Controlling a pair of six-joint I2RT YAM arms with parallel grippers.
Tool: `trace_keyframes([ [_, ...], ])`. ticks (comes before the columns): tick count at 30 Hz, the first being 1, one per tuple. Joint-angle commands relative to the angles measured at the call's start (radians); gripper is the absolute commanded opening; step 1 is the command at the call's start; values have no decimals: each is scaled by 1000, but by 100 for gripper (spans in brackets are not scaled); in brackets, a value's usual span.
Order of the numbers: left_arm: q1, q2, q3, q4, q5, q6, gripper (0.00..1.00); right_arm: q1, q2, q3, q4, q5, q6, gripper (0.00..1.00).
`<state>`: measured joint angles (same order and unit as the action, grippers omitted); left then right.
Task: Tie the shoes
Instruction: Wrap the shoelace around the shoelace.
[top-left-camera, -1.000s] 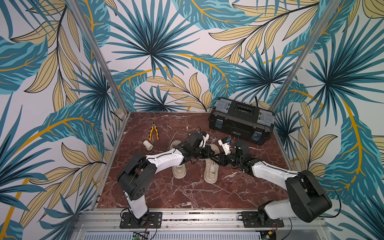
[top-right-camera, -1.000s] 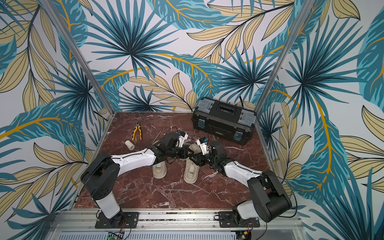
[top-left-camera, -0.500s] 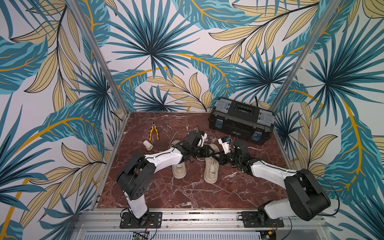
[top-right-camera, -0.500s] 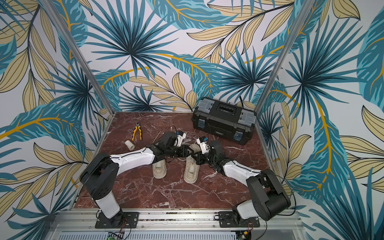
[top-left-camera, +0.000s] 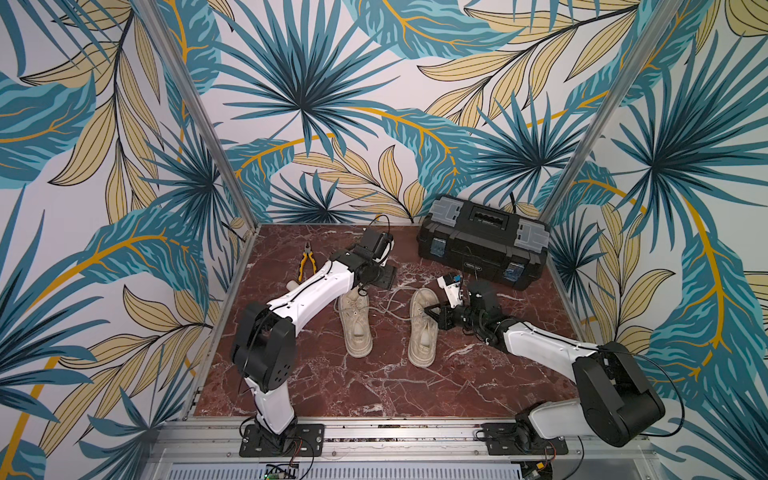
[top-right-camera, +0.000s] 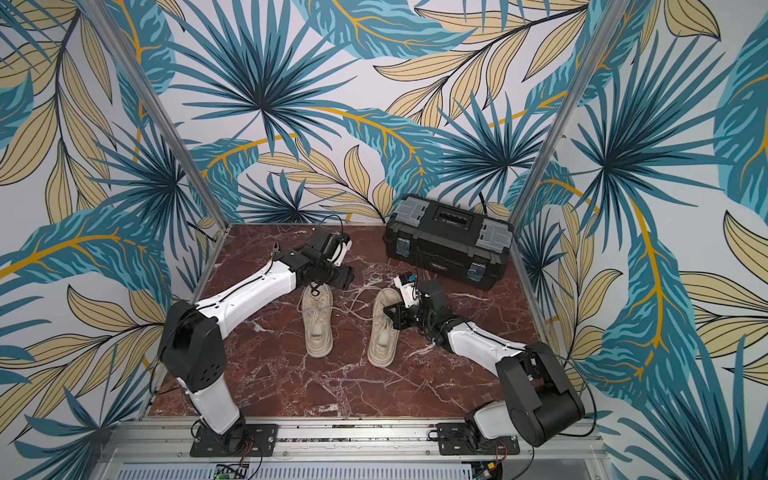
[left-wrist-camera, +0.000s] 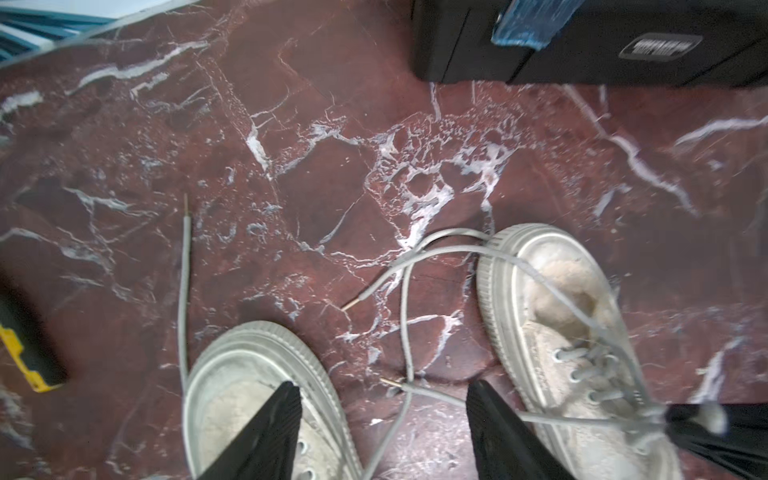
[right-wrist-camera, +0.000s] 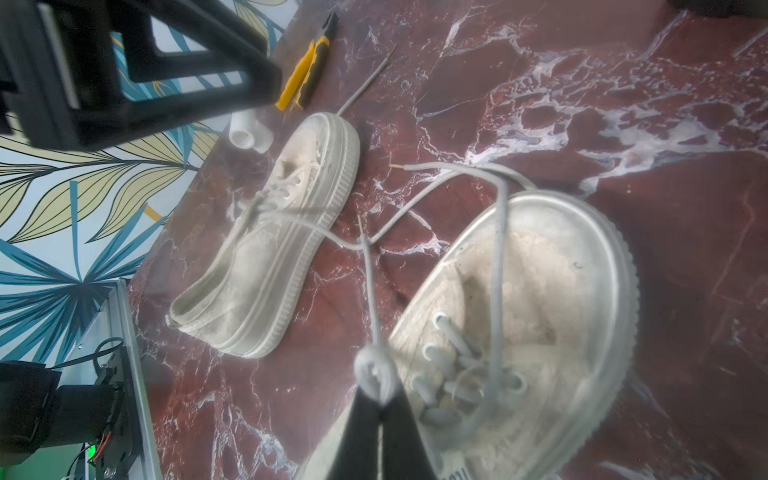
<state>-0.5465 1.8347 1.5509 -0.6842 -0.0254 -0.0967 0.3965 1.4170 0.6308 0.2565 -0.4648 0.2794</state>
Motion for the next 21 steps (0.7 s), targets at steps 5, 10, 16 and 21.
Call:
trace_keyframes([
  [5, -1, 205, 185, -239, -19, 300, 68, 6, -14, 8, 3, -18, -7, 0],
  [10, 10, 320, 312, -302, -3, 362, 67, 6, -12, 12, 5, -20, -6, 0],
  [16, 20, 418, 402, -313, 22, 389, 64, 6, -12, 12, 5, -18, -3, 0],
  [21, 21, 469, 451, -306, 11, 403, 62, 7, -6, 12, 5, -15, -2, 0],
])
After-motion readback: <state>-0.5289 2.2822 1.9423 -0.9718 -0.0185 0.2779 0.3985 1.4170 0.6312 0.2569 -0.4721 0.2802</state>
